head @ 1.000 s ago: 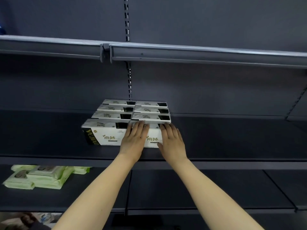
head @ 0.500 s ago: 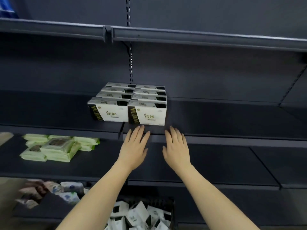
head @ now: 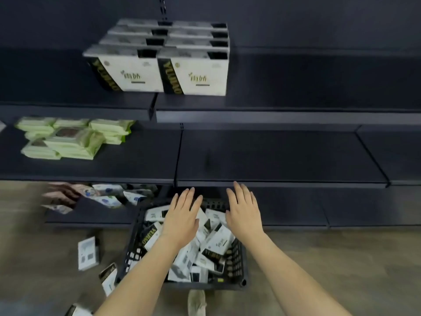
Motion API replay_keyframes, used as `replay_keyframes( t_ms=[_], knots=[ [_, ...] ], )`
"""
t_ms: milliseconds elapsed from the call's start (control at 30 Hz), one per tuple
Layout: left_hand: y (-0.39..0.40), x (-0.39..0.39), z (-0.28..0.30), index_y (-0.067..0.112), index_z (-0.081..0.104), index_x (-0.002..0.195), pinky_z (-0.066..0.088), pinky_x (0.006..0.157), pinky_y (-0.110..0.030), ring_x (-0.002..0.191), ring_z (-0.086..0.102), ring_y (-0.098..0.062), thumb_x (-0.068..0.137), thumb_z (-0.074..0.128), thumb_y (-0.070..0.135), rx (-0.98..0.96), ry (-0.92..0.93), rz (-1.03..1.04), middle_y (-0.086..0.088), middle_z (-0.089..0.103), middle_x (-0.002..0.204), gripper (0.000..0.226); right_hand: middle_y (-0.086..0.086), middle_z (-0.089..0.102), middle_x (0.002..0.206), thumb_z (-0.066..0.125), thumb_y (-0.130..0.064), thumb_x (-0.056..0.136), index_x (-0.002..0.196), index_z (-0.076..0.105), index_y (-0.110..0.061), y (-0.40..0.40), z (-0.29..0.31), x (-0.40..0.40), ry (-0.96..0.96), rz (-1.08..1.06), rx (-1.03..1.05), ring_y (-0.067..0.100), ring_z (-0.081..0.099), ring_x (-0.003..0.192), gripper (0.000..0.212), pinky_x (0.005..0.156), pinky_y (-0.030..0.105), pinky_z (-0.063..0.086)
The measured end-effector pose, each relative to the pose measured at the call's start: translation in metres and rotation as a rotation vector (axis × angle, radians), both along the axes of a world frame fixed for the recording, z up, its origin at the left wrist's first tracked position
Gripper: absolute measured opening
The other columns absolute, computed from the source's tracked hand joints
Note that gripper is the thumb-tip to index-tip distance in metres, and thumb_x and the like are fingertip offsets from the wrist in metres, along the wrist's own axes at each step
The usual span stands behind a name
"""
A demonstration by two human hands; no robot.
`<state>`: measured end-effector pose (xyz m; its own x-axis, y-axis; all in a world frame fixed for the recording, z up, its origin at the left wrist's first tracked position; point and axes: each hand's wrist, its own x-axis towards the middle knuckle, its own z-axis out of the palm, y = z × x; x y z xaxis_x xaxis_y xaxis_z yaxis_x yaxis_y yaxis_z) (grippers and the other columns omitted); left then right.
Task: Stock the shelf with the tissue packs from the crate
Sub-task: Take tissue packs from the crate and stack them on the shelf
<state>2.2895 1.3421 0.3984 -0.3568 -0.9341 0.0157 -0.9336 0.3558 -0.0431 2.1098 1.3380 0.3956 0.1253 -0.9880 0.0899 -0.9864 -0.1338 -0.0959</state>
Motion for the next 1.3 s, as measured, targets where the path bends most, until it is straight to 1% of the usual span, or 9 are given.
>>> replay_keyframes(
  t_ms=[133, 233, 300, 367, 433, 533, 600, 767, 1300],
  knots=[
    [0.016, -0.001, -0.034, 0.008, 0.066, 0.116, 0.050, 0.089, -0.049, 0.111, 0.061, -0.033, 0.050, 0.090, 0.030, 0.099, 0.006, 0.032, -0.018, 0.062, 0.122, 0.073, 0.018, 0.055, 0.131, 0.086, -0.016, 0.053, 0.120, 0.061, -0.004, 0.009, -0.037, 0.005, -0.037, -0.004, 0.130, 0.035, 0.053, 0.120, 0.073, 0.094, 0.046, 0.048],
    [0.021, -0.001, -0.062, 0.006, 0.066, 0.115, 0.050, 0.088, -0.049, 0.110, 0.061, -0.035, 0.048, 0.090, 0.030, 0.181, 0.014, 0.045, -0.019, 0.062, 0.120, 0.075, 0.015, 0.019, 0.155, 0.061, -0.011, 0.085, 0.144, 0.030, -0.006, 0.014, -0.067, 0.006, -0.062, 0.032, 0.236, 0.031, 0.015, 0.143, 0.067, 0.115, 0.038, 0.017],
    [0.024, -0.001, -0.086, 0.005, 0.066, 0.115, 0.049, 0.089, -0.050, 0.109, 0.061, -0.035, 0.047, 0.090, 0.030, 0.229, 0.008, 0.068, -0.020, 0.062, 0.120, 0.076, 0.011, 0.005, 0.158, 0.050, -0.010, 0.092, 0.148, 0.017, -0.011, 0.016, -0.090, 0.004, -0.081, 0.042, 0.297, 0.027, 0.002, 0.145, 0.065, 0.117, 0.035, 0.007],
    [0.025, -0.003, -0.106, 0.004, 0.060, 0.123, 0.044, 0.096, -0.050, 0.117, 0.056, -0.036, 0.055, 0.087, 0.032, 0.276, 0.010, 0.098, -0.021, 0.057, 0.128, 0.078, 0.011, 0.005, 0.157, 0.049, -0.008, 0.091, 0.148, 0.017, -0.011, 0.018, -0.112, 0.003, -0.088, 0.033, 0.318, 0.027, 0.002, 0.145, 0.066, 0.117, 0.035, 0.006],
    [0.025, -0.008, -0.124, 0.007, 0.035, 0.144, 0.022, 0.113, -0.045, 0.140, 0.028, -0.033, 0.082, 0.069, 0.036, 0.329, 0.031, 0.132, -0.018, 0.030, 0.150, 0.076, 0.012, 0.008, 0.157, 0.051, -0.007, 0.089, 0.148, 0.018, -0.010, 0.019, -0.133, 0.003, -0.086, 0.038, 0.356, 0.028, 0.004, 0.145, 0.068, 0.117, 0.035, 0.005],
    [0.026, -0.014, -0.157, 0.015, 0.006, 0.151, 0.001, 0.117, -0.038, 0.146, -0.001, -0.025, 0.097, 0.044, 0.040, 0.408, 0.024, 0.171, -0.008, 0.001, 0.159, 0.071, 0.013, 0.019, 0.154, 0.063, -0.006, 0.081, 0.146, 0.025, -0.009, 0.021, -0.168, 0.001, -0.030, 0.046, 0.409, 0.031, 0.016, 0.143, 0.075, 0.116, 0.038, 0.013],
    [0.026, -0.016, -0.180, 0.017, 0.002, 0.151, 0.002, 0.118, -0.038, 0.146, -0.001, -0.024, 0.097, 0.042, 0.042, 0.423, 0.031, 0.186, -0.004, -0.001, 0.159, 0.072, 0.016, 0.033, 0.147, 0.074, -0.007, 0.068, 0.140, 0.038, -0.008, 0.021, -0.186, -0.001, -0.011, 0.031, 0.409, 0.034, 0.031, 0.136, 0.080, 0.112, 0.040, 0.026],
    [0.025, -0.023, -0.226, 0.019, -0.001, 0.151, 0.002, 0.117, -0.038, 0.146, -0.001, -0.023, 0.096, 0.045, 0.045, 0.526, 0.037, 0.229, -0.002, -0.004, 0.159, 0.077, 0.012, -0.001, 0.157, 0.054, -0.015, 0.090, 0.149, 0.005, -0.012, 0.020, -0.225, -0.010, 0.086, 0.131, 0.534, 0.030, -0.002, 0.144, 0.077, 0.116, 0.038, -0.002],
    [0.027, -0.059, -0.335, 0.010, -0.010, 0.149, 0.002, 0.119, -0.037, 0.146, 0.001, -0.025, 0.088, 0.061, 0.043, 0.652, 0.174, 0.414, -0.008, -0.002, 0.159, 0.100, 0.015, -0.014, 0.156, 0.046, -0.029, 0.094, 0.148, -0.011, -0.009, 0.009, -0.297, -0.023, 0.325, 0.168, 0.529, 0.037, -0.010, 0.143, 0.081, 0.113, 0.048, -0.009]
  ],
)
